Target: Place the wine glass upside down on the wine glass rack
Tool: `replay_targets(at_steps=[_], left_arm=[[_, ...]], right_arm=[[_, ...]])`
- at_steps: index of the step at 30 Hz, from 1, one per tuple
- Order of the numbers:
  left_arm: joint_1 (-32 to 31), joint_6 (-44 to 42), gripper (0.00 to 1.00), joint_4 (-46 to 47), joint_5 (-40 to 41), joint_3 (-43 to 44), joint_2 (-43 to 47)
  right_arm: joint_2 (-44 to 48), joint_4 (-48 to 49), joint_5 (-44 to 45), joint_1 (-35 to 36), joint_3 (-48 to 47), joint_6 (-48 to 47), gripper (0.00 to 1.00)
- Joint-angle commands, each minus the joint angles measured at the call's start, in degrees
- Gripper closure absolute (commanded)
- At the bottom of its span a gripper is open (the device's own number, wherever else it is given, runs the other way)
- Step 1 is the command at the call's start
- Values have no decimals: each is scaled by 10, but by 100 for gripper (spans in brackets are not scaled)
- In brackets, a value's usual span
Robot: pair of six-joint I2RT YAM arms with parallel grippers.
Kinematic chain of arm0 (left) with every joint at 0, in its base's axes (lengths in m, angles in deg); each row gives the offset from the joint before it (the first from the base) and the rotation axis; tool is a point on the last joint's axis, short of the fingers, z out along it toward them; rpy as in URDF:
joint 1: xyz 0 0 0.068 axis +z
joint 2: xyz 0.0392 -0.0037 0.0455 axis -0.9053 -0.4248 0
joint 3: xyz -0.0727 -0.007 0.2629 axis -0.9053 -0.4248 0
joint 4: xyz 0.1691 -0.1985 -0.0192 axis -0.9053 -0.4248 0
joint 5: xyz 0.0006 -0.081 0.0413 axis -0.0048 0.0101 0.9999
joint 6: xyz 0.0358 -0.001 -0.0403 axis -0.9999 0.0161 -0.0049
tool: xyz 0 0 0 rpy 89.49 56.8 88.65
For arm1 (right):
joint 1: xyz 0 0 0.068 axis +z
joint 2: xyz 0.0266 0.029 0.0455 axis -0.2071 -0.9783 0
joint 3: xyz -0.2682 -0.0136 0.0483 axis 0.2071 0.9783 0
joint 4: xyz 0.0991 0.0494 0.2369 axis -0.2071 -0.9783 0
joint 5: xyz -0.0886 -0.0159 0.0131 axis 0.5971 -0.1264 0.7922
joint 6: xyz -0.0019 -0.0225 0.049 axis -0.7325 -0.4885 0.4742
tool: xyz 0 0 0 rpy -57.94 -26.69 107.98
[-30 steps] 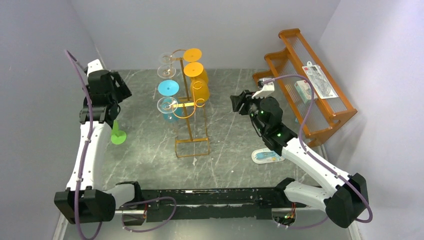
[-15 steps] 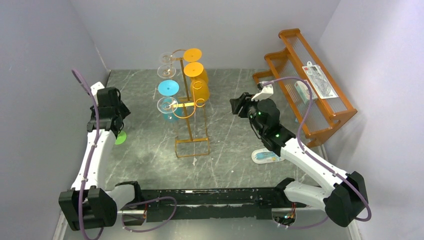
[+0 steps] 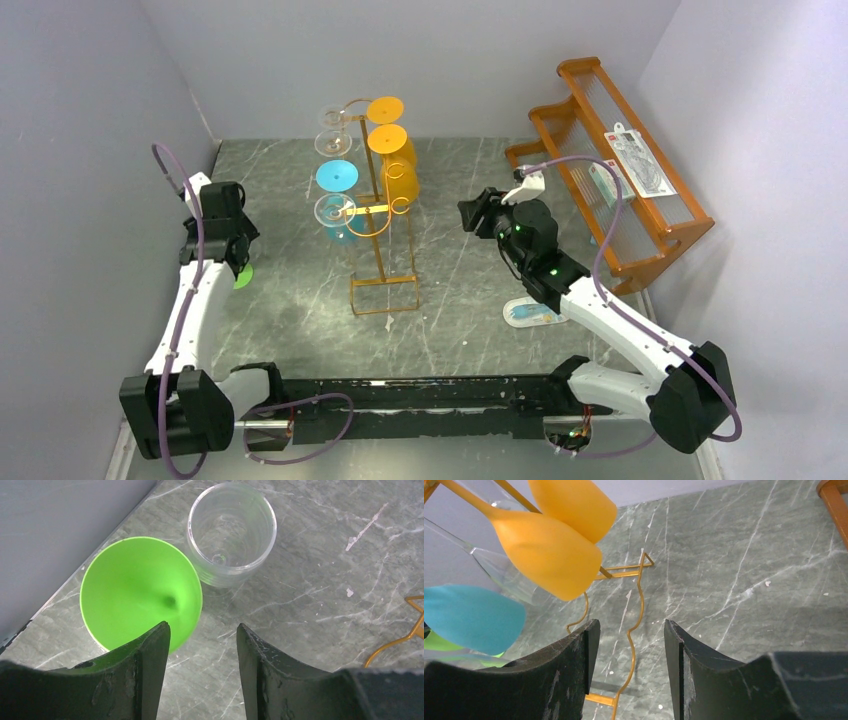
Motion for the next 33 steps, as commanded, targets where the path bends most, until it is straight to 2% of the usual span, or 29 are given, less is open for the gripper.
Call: replay_targets(at_steps=[1,8,13,14,18,27,33], left_arm=[[6,2,44,12,7,4,-7],[6,13,52,23,-6,-24,1],[6,13,61,21,-6,-33,3],[6,12,66,19,-5,-32,3],[6,-2,94,-2,-13,-19,5],[5,-25,95,-37,-58,7,42],[1,-44,95,-62,-82,63,88]], right_arm=[[-1,5,0,-2,14,10,46],[1,9,-24,-2,19,35,46],[1,18,-32,-2,27,50,46],[2,19,-32,-2,28,52,46],[3,19,-33,-2,30,55,46],[6,17,-37,-2,25,59,46],[20,43,-30,-2,53,80,46]])
